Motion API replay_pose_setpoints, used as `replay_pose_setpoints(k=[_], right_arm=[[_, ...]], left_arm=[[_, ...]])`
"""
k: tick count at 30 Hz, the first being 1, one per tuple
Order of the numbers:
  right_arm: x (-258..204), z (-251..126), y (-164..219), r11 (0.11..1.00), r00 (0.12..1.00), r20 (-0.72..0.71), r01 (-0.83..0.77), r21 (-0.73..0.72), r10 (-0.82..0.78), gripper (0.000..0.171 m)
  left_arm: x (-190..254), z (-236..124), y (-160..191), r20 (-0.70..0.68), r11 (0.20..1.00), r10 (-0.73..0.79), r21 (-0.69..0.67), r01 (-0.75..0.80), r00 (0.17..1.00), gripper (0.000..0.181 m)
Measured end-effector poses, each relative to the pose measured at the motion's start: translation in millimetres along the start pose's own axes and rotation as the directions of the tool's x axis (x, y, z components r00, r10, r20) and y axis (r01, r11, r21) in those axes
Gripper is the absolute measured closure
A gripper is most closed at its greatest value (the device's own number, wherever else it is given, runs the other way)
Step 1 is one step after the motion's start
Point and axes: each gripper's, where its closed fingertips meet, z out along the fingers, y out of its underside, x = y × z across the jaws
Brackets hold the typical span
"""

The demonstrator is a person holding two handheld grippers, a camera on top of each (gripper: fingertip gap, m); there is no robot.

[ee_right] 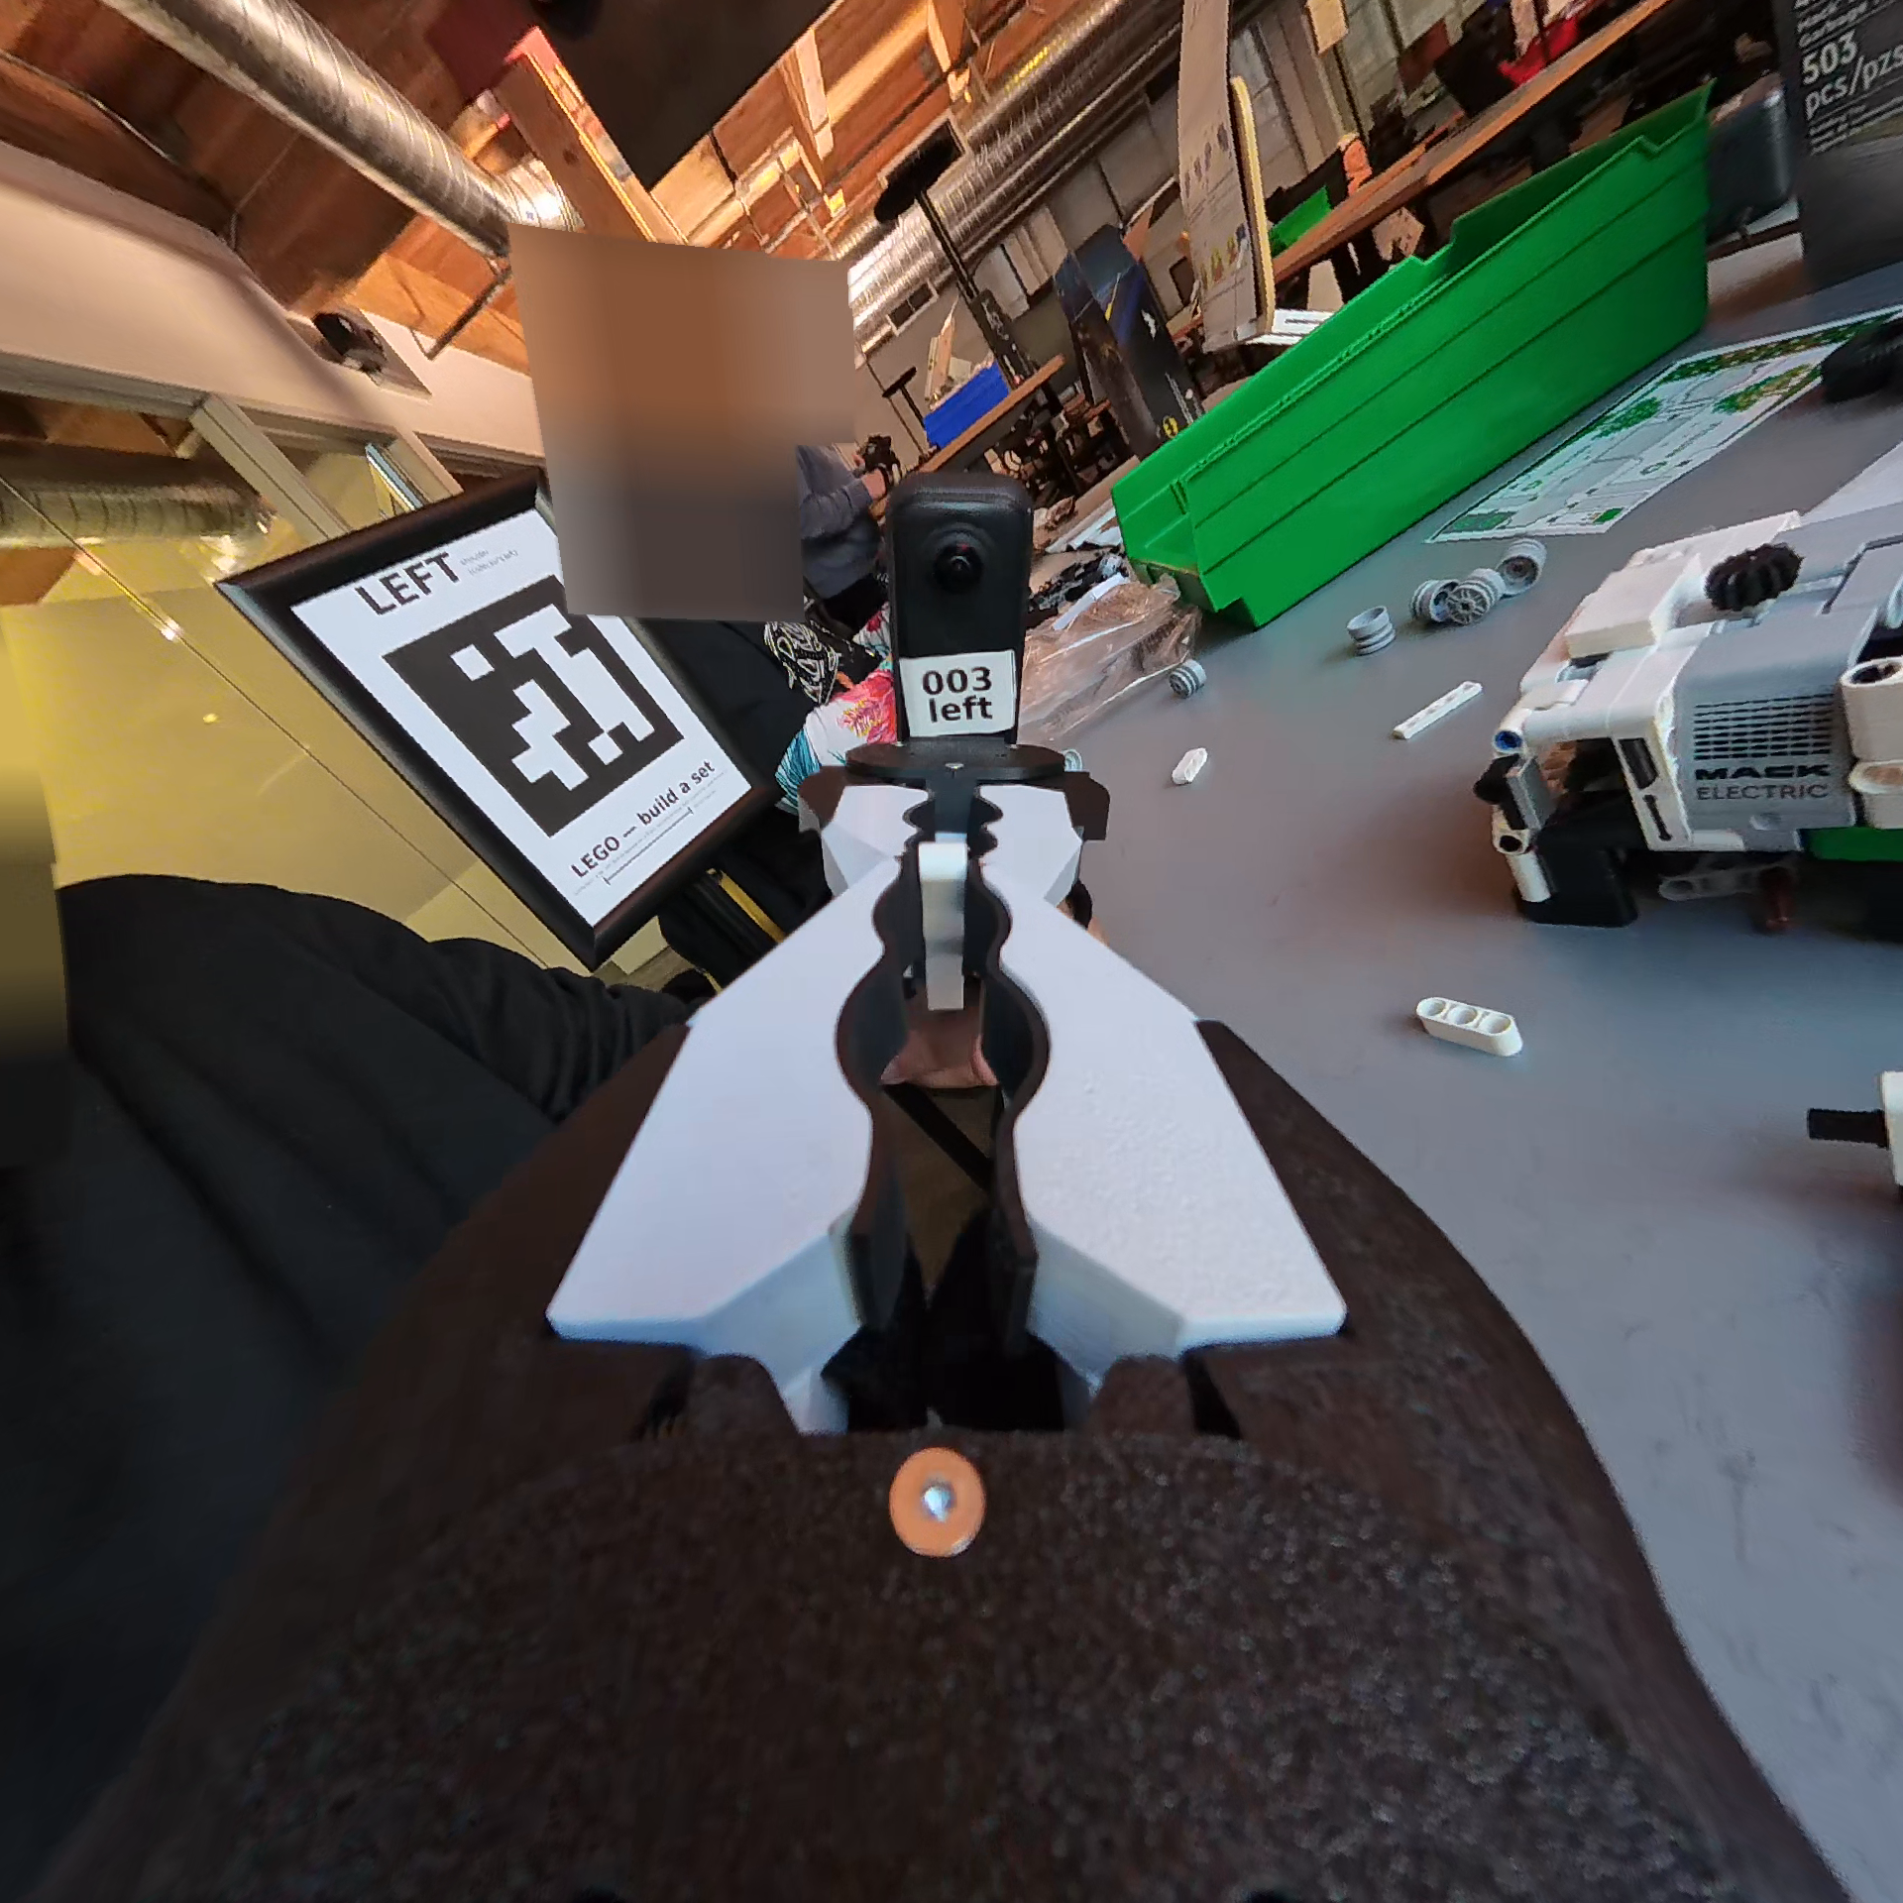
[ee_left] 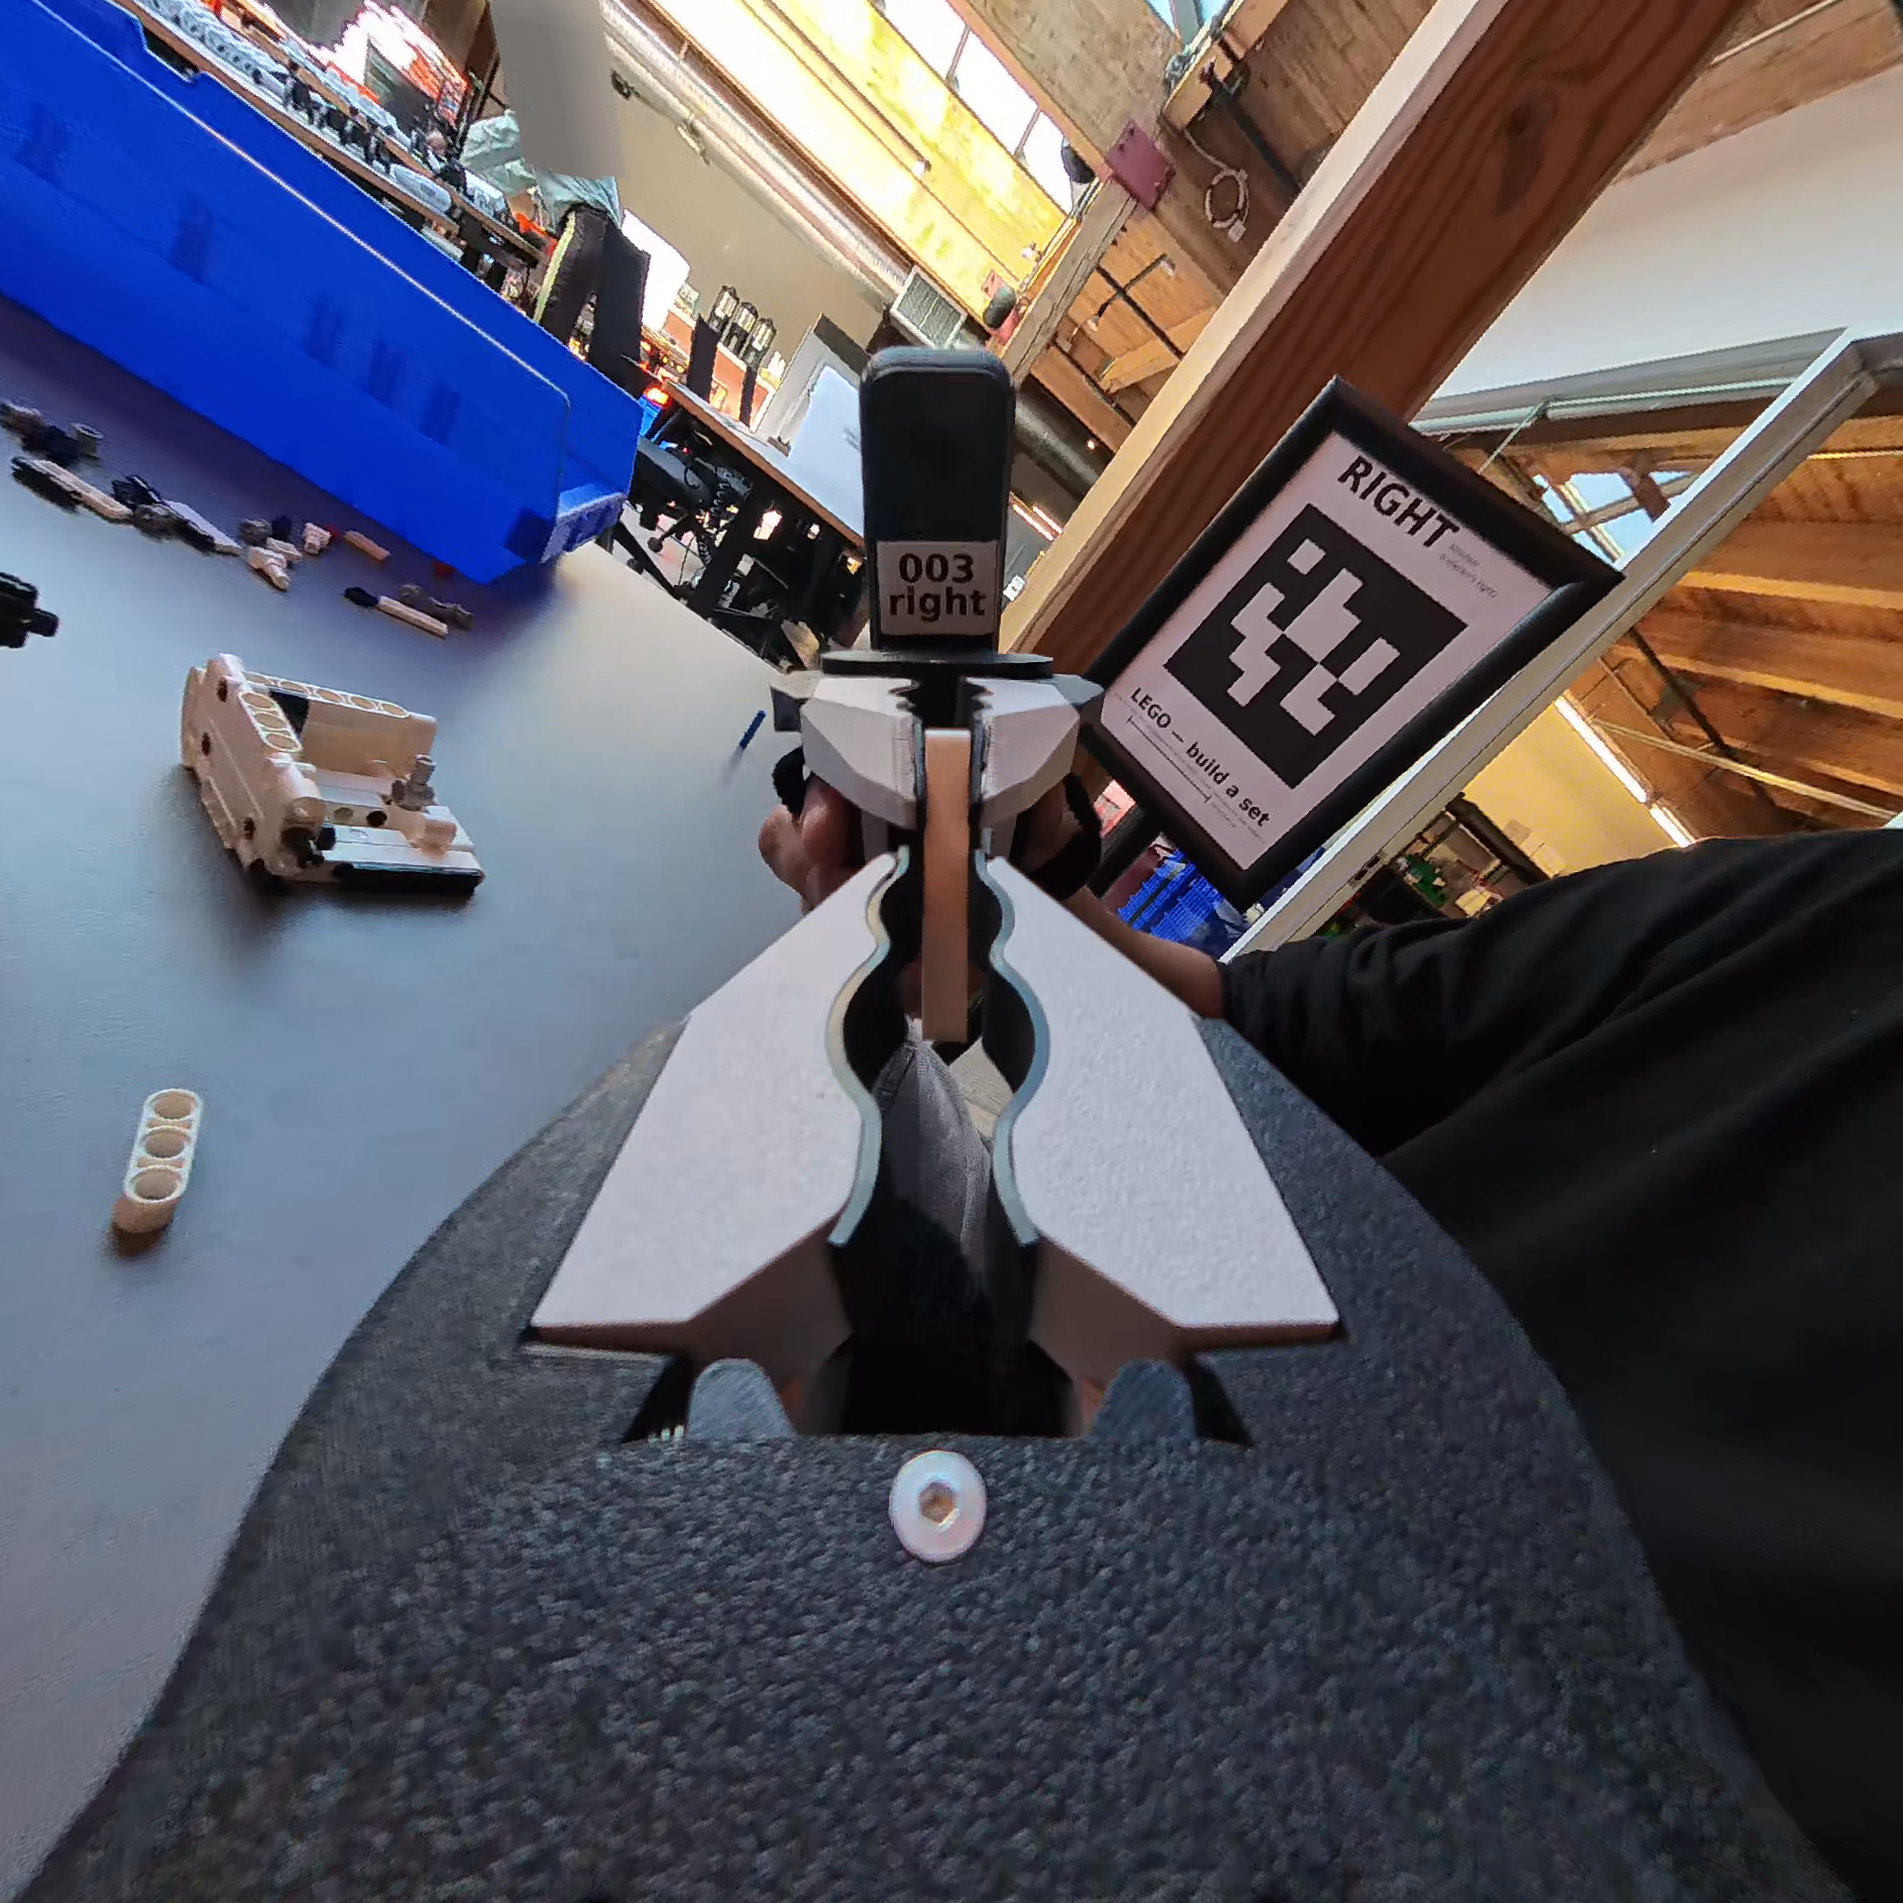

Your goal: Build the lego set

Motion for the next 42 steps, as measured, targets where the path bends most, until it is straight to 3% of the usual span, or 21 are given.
replay_pose_setpoints(k=[10, 26, 31, 35, 42], right_arm=[[-3, 4, -5, 1.0, 1.0, -0.003, 0.007, -0.002, -0.007, 0.164], [-4, -1, -23, 0.994, 1.0, 0.003, -0.012, 0.109, 0.012, 0.164], [-6, 0, -23, 0.995, 1.0, -0.015, 0.024, 0.101, -0.022, 0.164], [-6, 4, -18, 0.996, 1.0, -0.012, 0.016, 0.091, -0.015, 0.164], [-1, 1, -21, 0.967, 0.997, 0.037, -0.075, 0.242, 0.068, 0.165]], left_arm=[[3, -5, -6, 0.045, 0.998, 0.058, -0.039, -0.056, 0.997, 0.174], [1, -25, -25, 0.096, 0.992, 0.101, 0.065, -0.108, 0.99, 0.169], [3, -17, -7, 0.095, 0.986, 0.164, -0.04, -0.161, 0.982, 0.164], [4, -11, -4, 0.098, 0.982, 0.185, -0.054, -0.18, 0.978, 0.173], [3, -11, -13, 0.073, 0.991, 0.122, 0.042, -0.125, 0.99, 0.174]])
